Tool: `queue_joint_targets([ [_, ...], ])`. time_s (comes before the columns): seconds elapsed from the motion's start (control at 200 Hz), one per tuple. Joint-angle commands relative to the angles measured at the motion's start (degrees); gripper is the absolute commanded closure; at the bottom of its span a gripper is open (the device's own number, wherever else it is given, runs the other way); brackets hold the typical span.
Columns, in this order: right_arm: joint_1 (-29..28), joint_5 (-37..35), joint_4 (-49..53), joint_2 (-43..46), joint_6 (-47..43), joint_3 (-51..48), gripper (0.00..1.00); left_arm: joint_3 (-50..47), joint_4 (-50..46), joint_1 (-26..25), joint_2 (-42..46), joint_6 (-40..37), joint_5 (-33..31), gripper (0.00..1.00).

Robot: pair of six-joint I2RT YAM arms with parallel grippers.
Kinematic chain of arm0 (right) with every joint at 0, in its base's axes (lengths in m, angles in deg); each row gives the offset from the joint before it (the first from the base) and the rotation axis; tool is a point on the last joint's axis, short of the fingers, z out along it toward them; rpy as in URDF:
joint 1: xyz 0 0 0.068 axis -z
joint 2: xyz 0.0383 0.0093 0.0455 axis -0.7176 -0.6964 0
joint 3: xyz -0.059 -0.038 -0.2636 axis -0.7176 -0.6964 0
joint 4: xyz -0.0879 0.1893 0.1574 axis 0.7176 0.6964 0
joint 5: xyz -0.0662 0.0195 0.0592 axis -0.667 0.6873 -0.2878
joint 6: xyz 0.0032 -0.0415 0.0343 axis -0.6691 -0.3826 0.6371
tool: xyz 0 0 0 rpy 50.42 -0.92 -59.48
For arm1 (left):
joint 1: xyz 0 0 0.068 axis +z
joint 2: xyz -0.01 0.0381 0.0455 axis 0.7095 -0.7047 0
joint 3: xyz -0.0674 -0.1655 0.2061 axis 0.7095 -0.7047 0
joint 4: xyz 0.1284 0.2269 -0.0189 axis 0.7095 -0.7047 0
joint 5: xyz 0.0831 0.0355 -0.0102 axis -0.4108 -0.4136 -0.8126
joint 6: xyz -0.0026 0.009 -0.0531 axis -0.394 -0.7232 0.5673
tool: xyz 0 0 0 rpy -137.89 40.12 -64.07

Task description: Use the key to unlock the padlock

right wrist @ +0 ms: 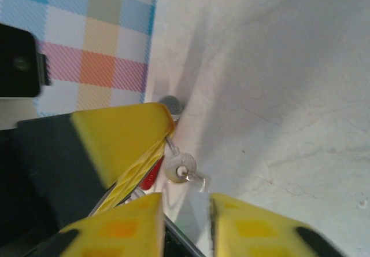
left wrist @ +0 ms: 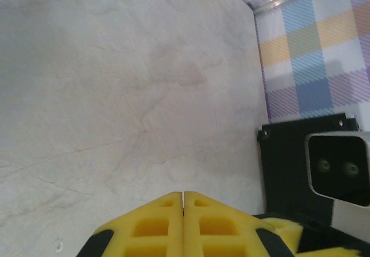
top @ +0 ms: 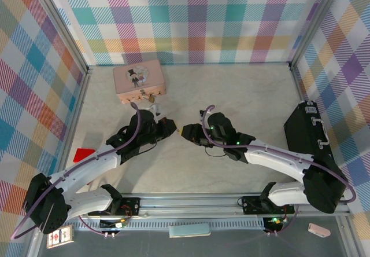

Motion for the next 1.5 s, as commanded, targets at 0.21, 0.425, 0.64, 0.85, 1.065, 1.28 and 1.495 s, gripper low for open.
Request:
queue_joint_targets([
  [0.21, 4.1, 2.0, -30.7, -2.4, 10.5, -6.9, 0.53, -2.4, 8.1, 0.2, 4.2, 12.8, -7.6, 1.0],
  [0.425, 4.1, 2.9, -40.4, -5.0, 10.8, -6.7, 0.46, -2.0, 11.2, -0.4, 4.7, 14.8, -7.1, 1.0],
  [0.64, 4.1, 5.1, -41.5, -7.8, 10.8, -4.8, 0.42, -2.0, 14.7, -0.8, 5.0, 15.9, -6.0, 1.0],
  [0.85, 3.9, 8.5, -43.6, -10.5, 11.5, -2.9, 0.44, -2.2, 16.6, -1.0, 5.1, 16.5, -5.0, 1.0],
  [1.065, 3.4, 11.2, -45.3, -11.9, 11.6, -1.7, 0.5, -2.2, 17.6, -1.1, 4.3, 17.0, -4.6, 1.0],
  [1.28, 3.4, 11.5, -45.5, -12.0, 11.6, -1.6, 0.61, -2.2, 17.5, -1.1, 3.7, 17.5, -4.5, 1.0],
  [1.495, 3.4, 11.1, -44.6, -11.6, 11.8, -1.9, 0.69, -2.3, 17.1, -1.0, 3.4, 17.8, -4.7, 1.0],
])
